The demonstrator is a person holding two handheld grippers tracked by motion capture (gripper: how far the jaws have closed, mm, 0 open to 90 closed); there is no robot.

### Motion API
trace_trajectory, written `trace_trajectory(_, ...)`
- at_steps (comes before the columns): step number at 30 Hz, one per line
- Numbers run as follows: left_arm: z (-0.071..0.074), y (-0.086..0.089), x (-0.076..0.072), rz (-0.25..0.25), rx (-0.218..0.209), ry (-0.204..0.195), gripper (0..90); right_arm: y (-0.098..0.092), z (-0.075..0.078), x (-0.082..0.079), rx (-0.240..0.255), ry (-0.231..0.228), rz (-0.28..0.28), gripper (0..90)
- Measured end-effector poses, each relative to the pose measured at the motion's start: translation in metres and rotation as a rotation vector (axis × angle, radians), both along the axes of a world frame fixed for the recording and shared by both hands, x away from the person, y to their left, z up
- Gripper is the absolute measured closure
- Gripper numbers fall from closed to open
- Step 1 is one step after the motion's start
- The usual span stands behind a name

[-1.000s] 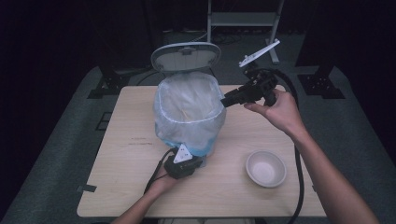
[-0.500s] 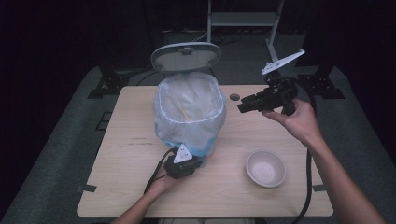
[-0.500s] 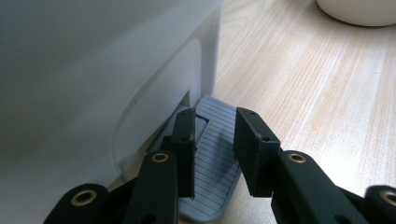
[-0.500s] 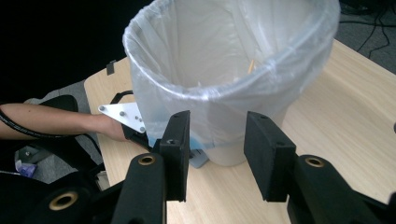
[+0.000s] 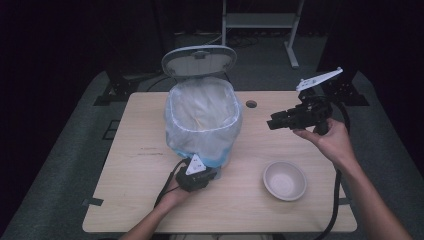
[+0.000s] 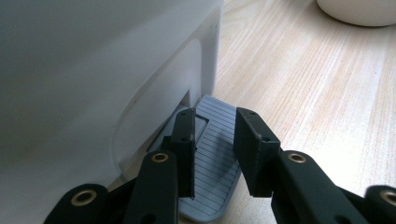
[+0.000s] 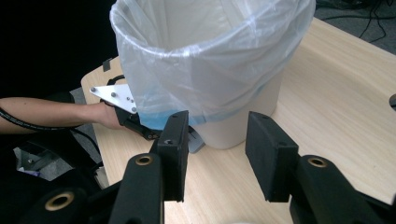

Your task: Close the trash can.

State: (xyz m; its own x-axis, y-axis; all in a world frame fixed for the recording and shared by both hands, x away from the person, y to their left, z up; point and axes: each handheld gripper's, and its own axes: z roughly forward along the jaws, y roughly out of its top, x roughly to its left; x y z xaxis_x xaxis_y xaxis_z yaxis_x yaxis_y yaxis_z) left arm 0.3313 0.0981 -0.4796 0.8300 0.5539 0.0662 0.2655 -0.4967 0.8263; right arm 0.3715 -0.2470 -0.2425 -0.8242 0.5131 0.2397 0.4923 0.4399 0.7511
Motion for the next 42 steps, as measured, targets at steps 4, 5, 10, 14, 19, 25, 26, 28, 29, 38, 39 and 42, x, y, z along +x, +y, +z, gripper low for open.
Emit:
trace_trajectory(4, 0.000, 0.000, 0.000, 0.000, 0.001, 0.000, 69.6, -0.005, -0.007, -0.004, 0.010, 0.002, -0.002, 57.4)
trace_trajectory(5, 0.000, 0.000, 0.000, 0.000, 0.001, 0.001, 69.6, -0.006, -0.010, -0.005, 0.012, 0.003, -0.005, 57.2)
trace_trajectory(10, 0.000, 0.000, 0.000, -0.001, 0.001, 0.000, 69.6, -0.012, -0.021, -0.011, 0.021, 0.010, -0.005, 56.6)
trace_trajectory(14, 0.000, 0.000, 0.000, 0.000, 0.002, 0.001, 69.6, -0.015, -0.028, -0.015, 0.020, 0.014, -0.005, 55.9)
trace_trajectory(19, 0.000, 0.000, 0.000, 0.000, 0.001, 0.001, 69.6, -0.019, -0.035, -0.020, 0.024, 0.013, -0.007, 55.5)
trace_trajectory(25, 0.000, 0.000, 0.000, 0.002, -0.002, 0.000, 69.5, -0.024, -0.047, -0.029, 0.029, 0.016, -0.008, 55.1)
trace_trajectory(26, 0.000, 0.000, 0.000, 0.002, -0.002, 0.000, 69.5, -0.025, -0.049, -0.031, 0.027, 0.017, -0.007, 55.1)
trace_trajectory(28, 0.000, 0.000, 0.000, 0.002, -0.001, 0.000, 69.5, -0.026, -0.054, -0.035, 0.022, 0.018, -0.006, 54.5)
trace_trajectory(29, 0.000, 0.000, 0.000, 0.002, -0.002, -0.001, 69.5, -0.027, -0.056, -0.036, 0.021, 0.018, -0.004, 54.4)
trace_trajectory(38, 0.000, 0.000, 0.000, 0.003, -0.003, 0.001, 69.5, -0.033, -0.081, -0.055, 0.016, 0.016, 0.012, 51.8)
trace_trajectory(39, 0.000, 0.000, 0.000, 0.003, -0.004, 0.001, 69.4, -0.033, -0.085, -0.057, 0.013, 0.016, 0.011, 51.2)
trace_trajectory(42, 0.000, 0.000, 0.000, 0.003, -0.003, 0.002, 69.4, -0.035, -0.093, -0.062, 0.008, 0.015, 0.013, 50.3)
